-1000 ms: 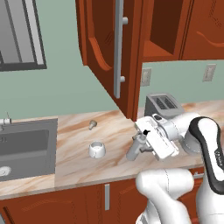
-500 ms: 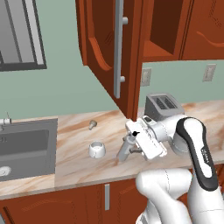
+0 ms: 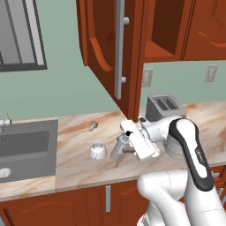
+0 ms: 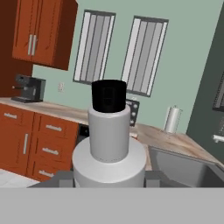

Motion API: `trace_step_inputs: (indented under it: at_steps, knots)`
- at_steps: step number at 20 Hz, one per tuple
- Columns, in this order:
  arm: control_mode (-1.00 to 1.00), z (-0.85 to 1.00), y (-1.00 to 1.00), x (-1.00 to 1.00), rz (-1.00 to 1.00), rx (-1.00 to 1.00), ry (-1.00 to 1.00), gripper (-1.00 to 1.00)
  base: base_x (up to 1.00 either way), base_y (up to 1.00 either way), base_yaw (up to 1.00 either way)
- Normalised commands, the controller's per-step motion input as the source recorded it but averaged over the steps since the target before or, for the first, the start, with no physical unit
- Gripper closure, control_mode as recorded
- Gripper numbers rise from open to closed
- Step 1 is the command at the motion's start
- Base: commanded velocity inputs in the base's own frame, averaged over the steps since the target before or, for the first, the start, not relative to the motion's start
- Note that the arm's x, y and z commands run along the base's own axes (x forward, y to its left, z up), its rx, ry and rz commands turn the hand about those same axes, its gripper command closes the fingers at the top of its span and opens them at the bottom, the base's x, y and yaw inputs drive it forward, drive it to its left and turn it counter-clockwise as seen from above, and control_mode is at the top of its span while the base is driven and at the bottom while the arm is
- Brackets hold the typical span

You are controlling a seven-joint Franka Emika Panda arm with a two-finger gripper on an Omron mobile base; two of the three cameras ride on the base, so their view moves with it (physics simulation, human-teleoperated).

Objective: Open the cabinet. Pick the soap dispenser and place it next to the sink. Then close the cabinet.

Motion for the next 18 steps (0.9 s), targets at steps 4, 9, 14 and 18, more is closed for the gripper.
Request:
trace_step_inputs:
  at_steps: [4,9,14,18]
  knots:
    - [-1.0,-0.21,0.3,0.03,-0.07,0.04,0.0,1.0,0.0,0.0,0.0]
    - [-1.0,-0.23,0.3,0.01,-0.06,0.06,0.0,1.0,0.0,0.0,0.0]
    - [-1.0,-0.28,0.28,0.01,-0.08,0.02,0.01,1.0,0.0,0.0,0.0]
    - [-1.0,-0.34,0.2,0.03,-0.08,0.01,0.08,1.0,0.0,0.0,0.0]
